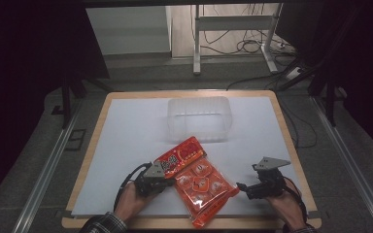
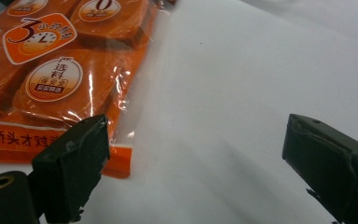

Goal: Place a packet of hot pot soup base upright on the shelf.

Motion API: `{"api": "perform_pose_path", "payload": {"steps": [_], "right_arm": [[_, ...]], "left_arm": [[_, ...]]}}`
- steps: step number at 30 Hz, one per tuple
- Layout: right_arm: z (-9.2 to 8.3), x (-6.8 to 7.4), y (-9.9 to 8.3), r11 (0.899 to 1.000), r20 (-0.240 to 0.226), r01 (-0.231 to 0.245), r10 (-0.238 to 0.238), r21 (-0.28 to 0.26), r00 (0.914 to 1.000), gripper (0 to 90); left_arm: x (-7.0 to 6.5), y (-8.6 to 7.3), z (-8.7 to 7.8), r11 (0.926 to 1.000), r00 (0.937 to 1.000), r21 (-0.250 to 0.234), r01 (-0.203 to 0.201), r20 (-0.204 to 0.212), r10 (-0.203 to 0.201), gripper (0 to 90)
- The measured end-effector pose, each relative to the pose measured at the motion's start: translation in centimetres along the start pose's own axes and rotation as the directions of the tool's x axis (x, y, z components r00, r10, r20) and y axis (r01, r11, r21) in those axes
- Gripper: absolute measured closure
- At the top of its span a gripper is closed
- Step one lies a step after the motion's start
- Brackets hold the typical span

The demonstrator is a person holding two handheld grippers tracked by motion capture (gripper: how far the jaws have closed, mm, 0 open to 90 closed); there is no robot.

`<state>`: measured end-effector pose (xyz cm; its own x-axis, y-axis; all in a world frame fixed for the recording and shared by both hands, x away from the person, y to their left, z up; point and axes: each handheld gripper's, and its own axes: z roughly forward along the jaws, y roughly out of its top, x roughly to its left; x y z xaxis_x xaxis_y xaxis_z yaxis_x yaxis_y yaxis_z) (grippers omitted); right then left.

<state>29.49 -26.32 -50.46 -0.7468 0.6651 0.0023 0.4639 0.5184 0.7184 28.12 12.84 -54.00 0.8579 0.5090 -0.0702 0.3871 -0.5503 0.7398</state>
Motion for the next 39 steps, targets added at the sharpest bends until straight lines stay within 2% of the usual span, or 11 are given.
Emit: {"api": "perform_pose_path", "payload": {"steps": [5, 12, 16, 19, 20, 21, 25, 28, 31, 34, 39], "right_arm": [[0.2, 0.2, 0.2, 1.0, 0.005, 0.006, -0.006, 0.007, 1.0, 8.3], [0.6, 0.1, 0.1, 0.999, -0.01, -0.045, 0.045, -0.002, 0.9989, 2.9], [0.6, 0.4, 0.3, 0.999, -0.021, -0.037, 0.037, -0.001, 0.9991, 3.9], [0.0, 0.9, 0.8, 1.0, 0.014, -0.014, 0.014, -0.009, 0.9998, 30.3], [0.0, 0.9, 0.8, 1.0, 0.014, -0.014, 0.014, -0.009, 0.9998, 30.3], [-0.2, 1.0, 1.0, 1.0, 0.004, -0.012, 0.012, -0.005, 0.9999, 49.5], [0.2, 1.2, 1.2, 1.0, -0.019, 0.01, -0.009, 0.025, 0.9998, 77.4], [0.9, 1.5, 1.2, 0.998, -0.022, 0.024, -0.023, 0.065, 0.9995, 87.5], [1.8, 1.6, 1.1, 0.994, -0.03, 0.024, -0.021, 0.105, 0.9993, 89.0], [2.2, 1.7, 1.0, 0.99, -0.04, 0.03, -0.024, 0.136, 0.9989, 89.1], [2.4, 2.1, 0.9, 0.987, -0.079, 0.057, -0.045, 0.148, 0.9959, 89.2]], "left_arm": [[0.6, 0.6, 0.7, 0.9999, 0.9998, -0.007, 0.01, -0.015, -0.011, 90.0], [1.3, 1.3, 1.4, 0.9999, 0.9996, -0.011, 0.013, -0.025, -0.014, 90.0], [1.5, 1.8, 1.8, 1.0, 0.9983, -0.007, 0.007, -0.058, -0.007, 90.0], [1.4, 2.0, 1.8, 0.9998, 0.9969, -0.002, 0.02, -0.076, -0.02, 90.0], [1.4, 2.0, 1.8, 0.9998, 0.9969, -0.002, 0.02, -0.076, -0.02, 90.0], [1.3, 2.0, 1.6, 0.9998, 0.9959, 0.0, 0.017, -0.089, -0.017, 90.0], [1.3, 1.8, 1.0, 0.9986, 0.9945, -0.021, 0.049, -0.091, -0.051, 78.2], [1.3, 1.6, 0.6, 0.9973, 0.9921, -0.041, 0.061, -0.108, -0.065, 56.5], [1.2, 1.1, -0.4, 0.9931, 0.9863, -0.076, 0.089, -0.132, -0.098, 38.1], [1.3, 0.8, -1.0, 0.9889, 0.9829, -0.097, 0.113, -0.135, -0.125, 26.7], [1.9, -0.1, -2.8, 0.9765, 0.9766, -0.148, 0.156, -0.125, -0.175, 19.3]]}}
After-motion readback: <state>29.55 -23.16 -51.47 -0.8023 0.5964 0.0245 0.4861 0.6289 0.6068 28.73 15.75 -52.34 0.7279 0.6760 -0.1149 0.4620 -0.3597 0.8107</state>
